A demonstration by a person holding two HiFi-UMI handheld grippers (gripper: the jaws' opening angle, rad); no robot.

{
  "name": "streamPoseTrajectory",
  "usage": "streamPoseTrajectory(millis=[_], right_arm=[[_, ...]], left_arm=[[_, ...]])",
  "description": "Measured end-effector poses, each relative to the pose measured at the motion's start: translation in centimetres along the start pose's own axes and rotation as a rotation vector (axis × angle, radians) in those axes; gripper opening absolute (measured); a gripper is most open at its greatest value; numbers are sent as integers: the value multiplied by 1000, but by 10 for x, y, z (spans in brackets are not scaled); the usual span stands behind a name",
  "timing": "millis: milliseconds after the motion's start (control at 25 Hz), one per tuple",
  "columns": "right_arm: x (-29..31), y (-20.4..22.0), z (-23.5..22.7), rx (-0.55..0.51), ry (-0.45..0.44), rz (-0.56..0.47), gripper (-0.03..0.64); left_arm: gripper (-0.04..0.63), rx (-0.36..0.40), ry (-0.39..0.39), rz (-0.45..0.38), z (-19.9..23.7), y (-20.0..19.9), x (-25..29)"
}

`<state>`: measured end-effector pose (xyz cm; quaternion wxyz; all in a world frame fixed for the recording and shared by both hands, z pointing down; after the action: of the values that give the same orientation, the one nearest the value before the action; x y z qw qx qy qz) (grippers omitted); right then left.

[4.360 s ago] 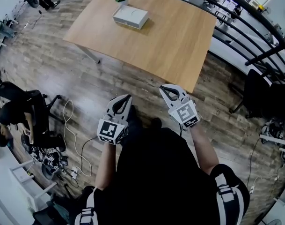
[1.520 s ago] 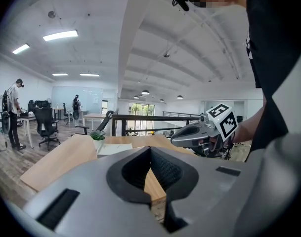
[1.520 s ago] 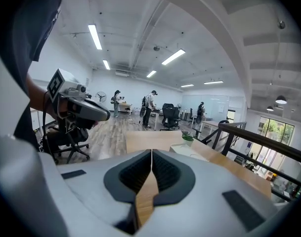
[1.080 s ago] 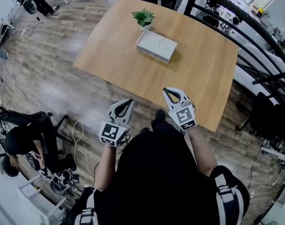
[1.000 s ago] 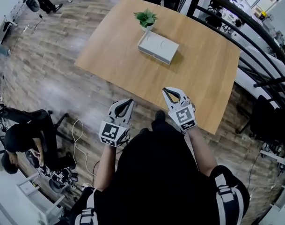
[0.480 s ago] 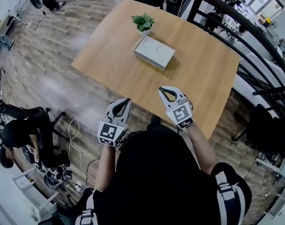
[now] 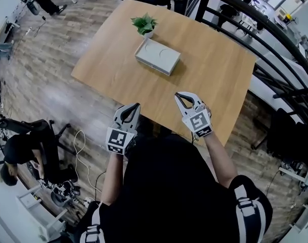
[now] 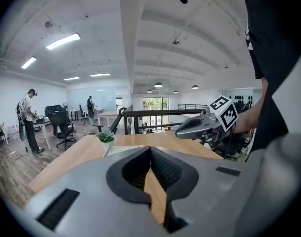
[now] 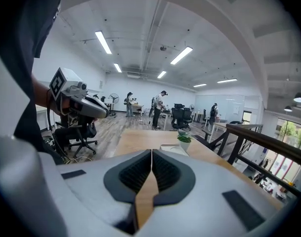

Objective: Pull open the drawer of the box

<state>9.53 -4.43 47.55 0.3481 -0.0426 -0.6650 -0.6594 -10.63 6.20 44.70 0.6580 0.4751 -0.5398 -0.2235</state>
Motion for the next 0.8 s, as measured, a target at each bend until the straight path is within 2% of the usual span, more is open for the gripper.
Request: streamPoseTrajectory(millis=[160,360,800], right_arm=[[-5,10,-13,31,32,8,25],[-11,23,-19,68,81,39,25],[5,17,-39,100,119,84,25]], left_arm=[[23,55,28,21,-3,-7,22],[23,68,76,22,-3,-9,45],[25,-8,128,37,40,-8,95]])
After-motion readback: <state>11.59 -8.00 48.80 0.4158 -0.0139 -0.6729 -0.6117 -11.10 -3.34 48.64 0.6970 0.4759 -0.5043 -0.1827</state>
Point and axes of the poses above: the fingertips, and each gripper's own axes: x forward along the fingers, z to its left, y out of its underside, the point moved 7 cm from there along -x, backward along the fingers, and after that the axes turned 8 degrees about z, right-handed, at the moved point
